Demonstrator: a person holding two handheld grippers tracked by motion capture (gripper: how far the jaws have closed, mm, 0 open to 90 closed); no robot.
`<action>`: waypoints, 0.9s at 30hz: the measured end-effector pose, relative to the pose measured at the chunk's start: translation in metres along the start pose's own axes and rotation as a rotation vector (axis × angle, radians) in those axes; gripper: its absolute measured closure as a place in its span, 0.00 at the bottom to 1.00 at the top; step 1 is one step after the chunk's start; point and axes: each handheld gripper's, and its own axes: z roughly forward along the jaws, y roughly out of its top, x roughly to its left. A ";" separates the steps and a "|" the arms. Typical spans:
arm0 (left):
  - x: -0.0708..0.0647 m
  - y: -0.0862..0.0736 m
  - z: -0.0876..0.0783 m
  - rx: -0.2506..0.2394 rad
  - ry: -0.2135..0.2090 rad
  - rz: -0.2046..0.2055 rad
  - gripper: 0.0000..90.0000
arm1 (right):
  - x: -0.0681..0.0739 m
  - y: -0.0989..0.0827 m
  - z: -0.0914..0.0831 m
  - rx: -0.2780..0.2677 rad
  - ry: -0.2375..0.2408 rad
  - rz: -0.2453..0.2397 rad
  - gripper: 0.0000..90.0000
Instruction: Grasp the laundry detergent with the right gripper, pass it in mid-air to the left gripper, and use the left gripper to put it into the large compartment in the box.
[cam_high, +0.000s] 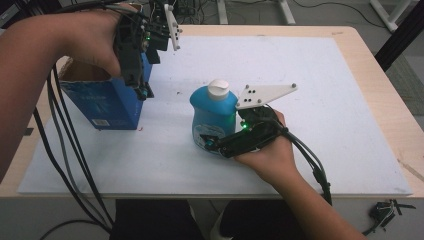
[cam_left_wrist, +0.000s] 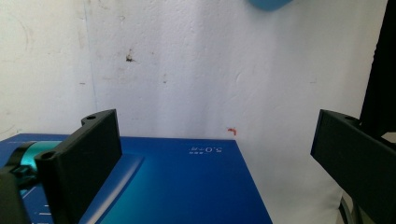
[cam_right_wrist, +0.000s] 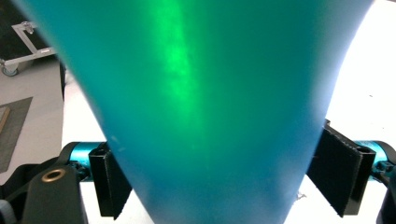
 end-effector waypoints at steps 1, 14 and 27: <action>0.000 0.000 0.000 0.000 -0.001 0.000 0.02 | 0.000 0.000 0.000 0.005 0.000 -0.001 0.20; 0.001 0.001 0.001 0.004 -0.003 0.000 0.02 | -0.001 -0.001 0.001 -0.006 0.001 -0.014 0.29; 0.001 0.003 0.002 0.010 -0.006 -0.002 0.02 | -0.001 -0.003 0.001 -0.025 -0.007 -0.020 0.37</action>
